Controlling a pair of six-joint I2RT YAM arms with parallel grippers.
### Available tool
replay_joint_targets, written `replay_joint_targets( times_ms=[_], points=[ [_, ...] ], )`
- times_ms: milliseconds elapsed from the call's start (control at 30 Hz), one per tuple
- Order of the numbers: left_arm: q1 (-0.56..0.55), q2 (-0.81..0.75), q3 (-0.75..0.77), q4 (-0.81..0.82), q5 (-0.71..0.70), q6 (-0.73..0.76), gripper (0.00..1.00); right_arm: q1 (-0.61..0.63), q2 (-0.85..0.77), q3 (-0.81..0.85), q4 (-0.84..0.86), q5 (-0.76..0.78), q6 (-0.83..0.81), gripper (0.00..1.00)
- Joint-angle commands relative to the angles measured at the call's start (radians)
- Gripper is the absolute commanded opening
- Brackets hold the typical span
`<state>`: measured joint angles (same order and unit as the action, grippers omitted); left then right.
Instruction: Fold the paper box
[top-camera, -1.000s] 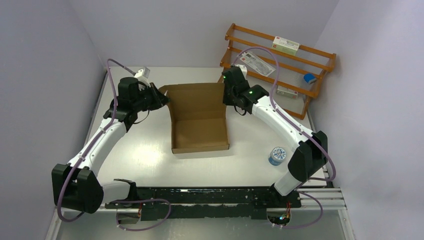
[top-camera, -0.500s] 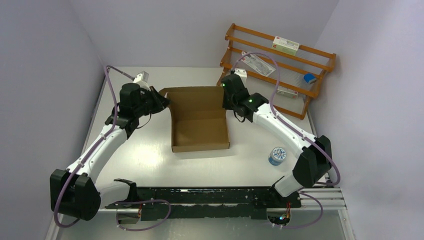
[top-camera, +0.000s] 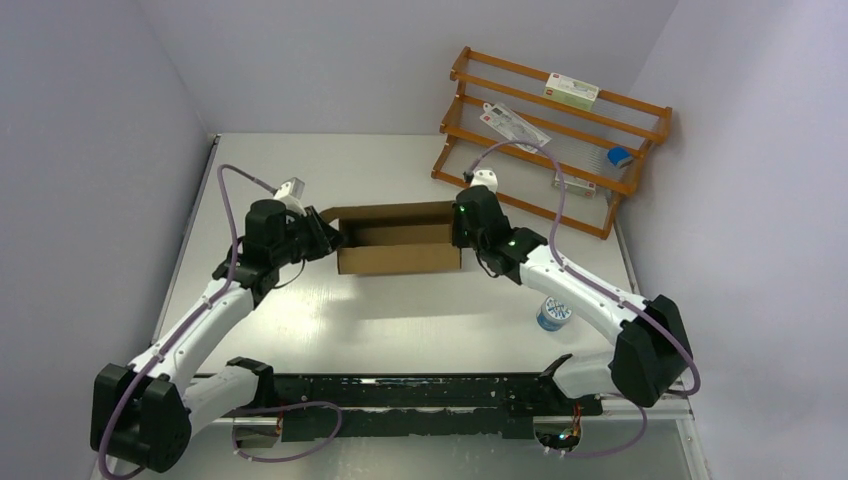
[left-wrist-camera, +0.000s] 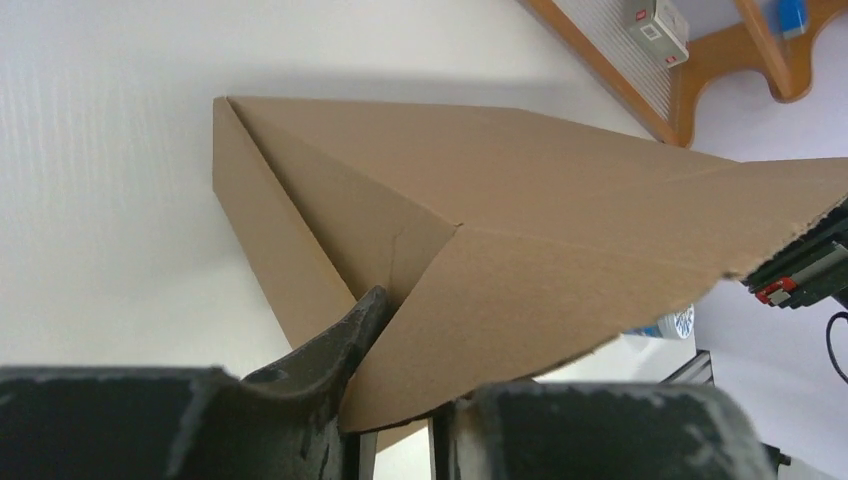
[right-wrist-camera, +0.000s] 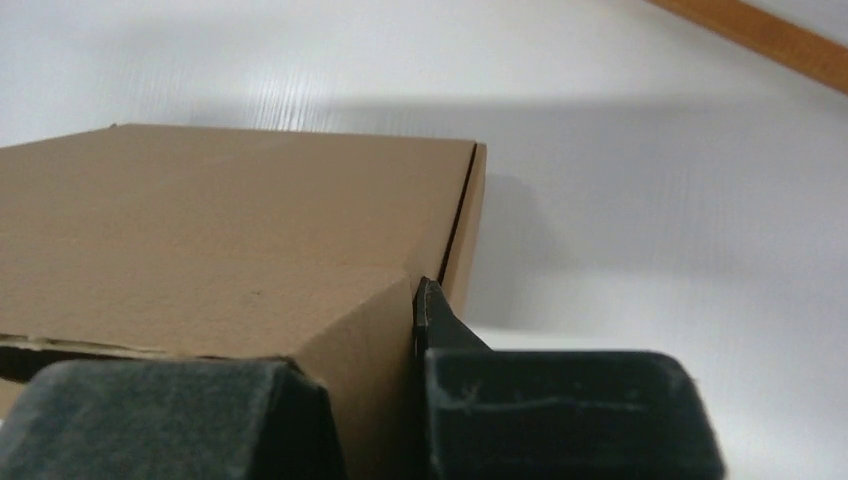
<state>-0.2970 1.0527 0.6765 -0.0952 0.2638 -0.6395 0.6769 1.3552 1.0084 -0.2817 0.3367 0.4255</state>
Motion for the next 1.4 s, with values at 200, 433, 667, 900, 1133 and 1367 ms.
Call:
replay_joint_targets(
  times_ms=[200, 433, 667, 900, 1133, 1367],
  points=[
    [-0.014, -0.175, -0.066, -0.190, 0.022, 0.005, 0.49, 0.024, -0.176, -0.141, 0.101, -0.212, 0.006, 0.32],
    [-0.014, -0.302, -0.080, -0.288, 0.016, 0.000, 0.65, 0.024, -0.307, -0.212, 0.083, -0.275, -0.031, 0.53],
    [-0.014, -0.474, -0.088, -0.419, -0.075, -0.038, 0.72, 0.024, -0.419, -0.259, 0.061, -0.364, -0.036, 0.69],
    [-0.014, -0.563, -0.017, -0.533, -0.113, -0.040, 0.75, 0.024, -0.492, -0.226, -0.030, -0.411, -0.050, 0.79],
    [-0.014, -0.544, 0.129, -0.599, -0.186, 0.056, 0.77, 0.024, -0.538, -0.128, -0.141, -0.418, -0.071, 0.83],
    [-0.014, -0.441, 0.321, -0.625, -0.249, 0.180, 0.76, 0.023, -0.545, 0.023, -0.219, -0.403, -0.119, 0.85]
  ],
)
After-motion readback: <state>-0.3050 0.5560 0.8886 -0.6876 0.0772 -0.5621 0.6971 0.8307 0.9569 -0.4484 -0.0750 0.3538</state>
